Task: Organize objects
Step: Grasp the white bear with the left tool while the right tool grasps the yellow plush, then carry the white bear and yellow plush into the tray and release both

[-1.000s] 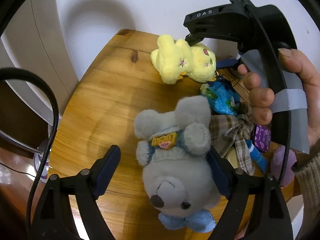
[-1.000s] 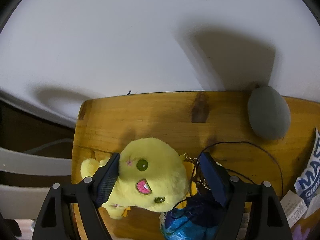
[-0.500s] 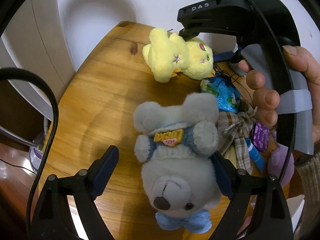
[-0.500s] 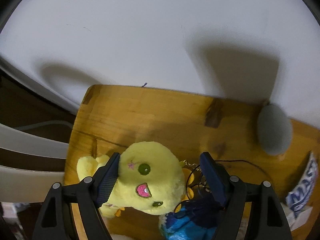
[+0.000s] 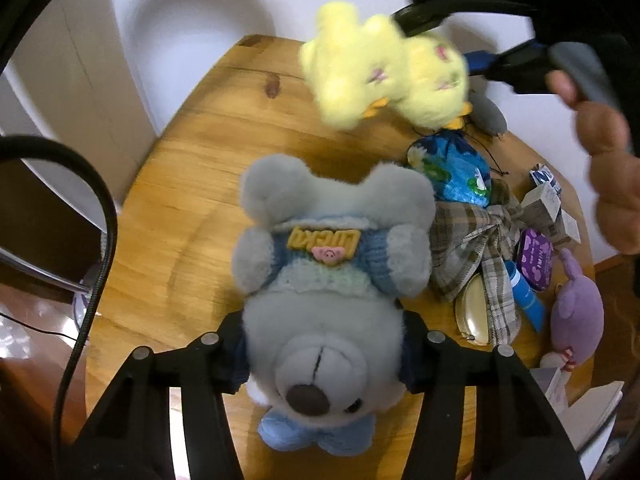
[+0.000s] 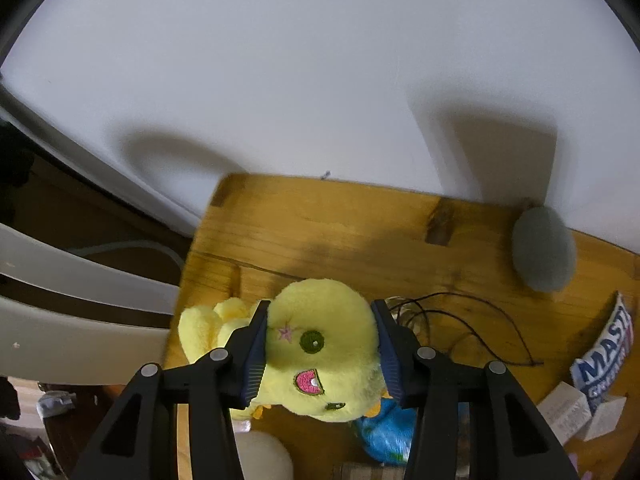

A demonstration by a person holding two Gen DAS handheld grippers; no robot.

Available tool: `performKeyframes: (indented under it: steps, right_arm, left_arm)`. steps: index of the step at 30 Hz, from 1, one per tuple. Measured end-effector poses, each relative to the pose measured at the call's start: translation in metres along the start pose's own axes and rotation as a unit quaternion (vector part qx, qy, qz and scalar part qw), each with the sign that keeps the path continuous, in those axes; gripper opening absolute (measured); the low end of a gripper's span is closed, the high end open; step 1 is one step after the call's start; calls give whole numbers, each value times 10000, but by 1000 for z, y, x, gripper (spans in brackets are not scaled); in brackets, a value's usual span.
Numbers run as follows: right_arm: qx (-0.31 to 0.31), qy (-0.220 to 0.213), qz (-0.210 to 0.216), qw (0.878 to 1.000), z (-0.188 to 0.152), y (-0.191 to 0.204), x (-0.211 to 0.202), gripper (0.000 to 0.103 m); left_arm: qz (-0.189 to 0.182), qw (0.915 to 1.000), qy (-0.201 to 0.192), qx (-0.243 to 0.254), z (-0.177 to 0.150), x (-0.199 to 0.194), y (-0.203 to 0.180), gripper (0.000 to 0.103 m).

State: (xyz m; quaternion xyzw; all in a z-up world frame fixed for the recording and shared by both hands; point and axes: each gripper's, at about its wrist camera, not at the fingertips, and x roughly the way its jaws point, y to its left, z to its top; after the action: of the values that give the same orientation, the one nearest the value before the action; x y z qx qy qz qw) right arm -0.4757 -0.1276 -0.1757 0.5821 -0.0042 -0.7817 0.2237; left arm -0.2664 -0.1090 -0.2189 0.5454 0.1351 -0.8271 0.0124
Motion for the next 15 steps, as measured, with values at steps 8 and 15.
performKeyframes:
  steps: [8, 15]
  right_arm:
    - [134, -553, 202, 9982, -20, -21, -80, 49]
    - [440, -1005, 337, 9934, -45, -33, -145, 49]
  left_arm:
    - [-10, 9989, -464, 96, 2, -54, -6, 58]
    - [-156, 9960, -826, 310, -4, -110, -23, 58]
